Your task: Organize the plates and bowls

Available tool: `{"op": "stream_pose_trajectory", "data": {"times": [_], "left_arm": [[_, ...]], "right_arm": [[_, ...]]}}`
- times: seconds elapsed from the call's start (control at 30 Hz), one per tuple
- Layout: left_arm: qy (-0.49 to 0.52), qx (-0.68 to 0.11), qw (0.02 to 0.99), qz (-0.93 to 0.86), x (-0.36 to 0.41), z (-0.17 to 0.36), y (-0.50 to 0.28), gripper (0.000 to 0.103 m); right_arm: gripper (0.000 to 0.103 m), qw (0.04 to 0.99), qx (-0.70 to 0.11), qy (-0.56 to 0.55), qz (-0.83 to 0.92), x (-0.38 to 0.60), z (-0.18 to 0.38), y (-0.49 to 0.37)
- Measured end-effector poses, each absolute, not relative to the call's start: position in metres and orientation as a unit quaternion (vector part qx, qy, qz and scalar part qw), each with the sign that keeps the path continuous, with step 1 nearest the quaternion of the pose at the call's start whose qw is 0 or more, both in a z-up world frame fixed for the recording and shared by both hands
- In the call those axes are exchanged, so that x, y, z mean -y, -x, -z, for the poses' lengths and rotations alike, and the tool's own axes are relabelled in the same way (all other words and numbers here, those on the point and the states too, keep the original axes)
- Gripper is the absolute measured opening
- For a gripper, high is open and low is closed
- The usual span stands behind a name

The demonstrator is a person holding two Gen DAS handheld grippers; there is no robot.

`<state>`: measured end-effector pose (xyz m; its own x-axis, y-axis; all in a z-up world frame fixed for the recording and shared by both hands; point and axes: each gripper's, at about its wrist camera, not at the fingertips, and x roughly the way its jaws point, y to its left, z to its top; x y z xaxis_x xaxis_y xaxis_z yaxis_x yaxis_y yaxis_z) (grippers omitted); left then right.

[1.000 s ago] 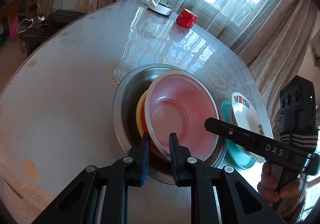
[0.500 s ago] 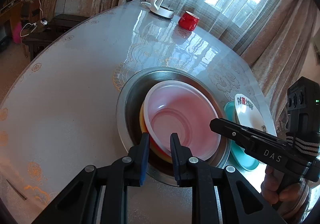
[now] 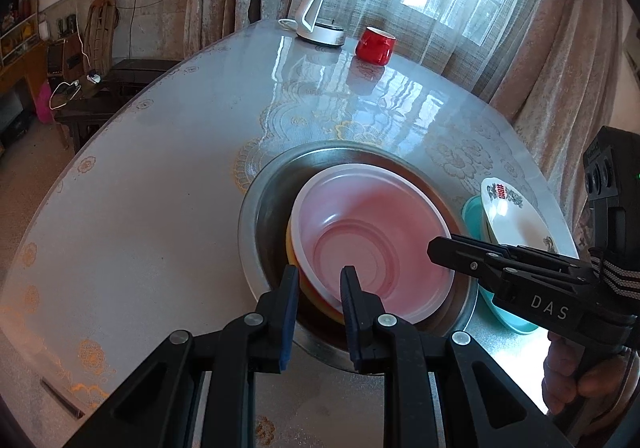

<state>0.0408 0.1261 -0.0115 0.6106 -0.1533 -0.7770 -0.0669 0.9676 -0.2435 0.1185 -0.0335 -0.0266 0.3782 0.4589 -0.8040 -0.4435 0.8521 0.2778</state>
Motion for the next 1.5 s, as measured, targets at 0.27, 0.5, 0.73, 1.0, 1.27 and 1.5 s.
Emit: {"op": "stream_pose_trajectory", "data": {"times": [0.27, 0.5, 0.73, 1.0, 1.27, 1.5], "left_arm": [[0.104, -0.433, 0.896, 0.015, -0.123, 0.011, -0.040, 0.022], [0.090, -0.431, 0.898, 0.012, -0.119, 0.013, -0.042, 0.022], [0.080, -0.431, 0.899, 0.009, -0.117, 0.015, -0.045, 0.022], [0.074, -0.431, 0.899, 0.003, -0.116, 0.018, -0.049, 0.022], [0.062, -0.431, 0.900, -0.012, -0.116, 0.021, -0.058, 0.023], [0.047, -0.427, 0.903, -0.021, -0.113, 0.023, -0.063, 0.023]], "right_arm": [[0.021, 0.837, -0.475, 0.021, -0.270, 0.027, 0.027, -0.115], [0.021, 0.839, -0.472, 0.025, -0.270, 0.027, 0.027, -0.115], [0.021, 0.842, -0.466, 0.040, -0.268, 0.023, 0.027, -0.112], [0.019, 0.848, -0.456, 0.055, -0.265, 0.021, 0.028, -0.114], [0.014, 0.854, -0.445, 0.062, -0.261, 0.019, 0.028, -0.119], [0.015, 0.853, -0.448, 0.055, -0.263, 0.020, 0.028, -0.125]]}}
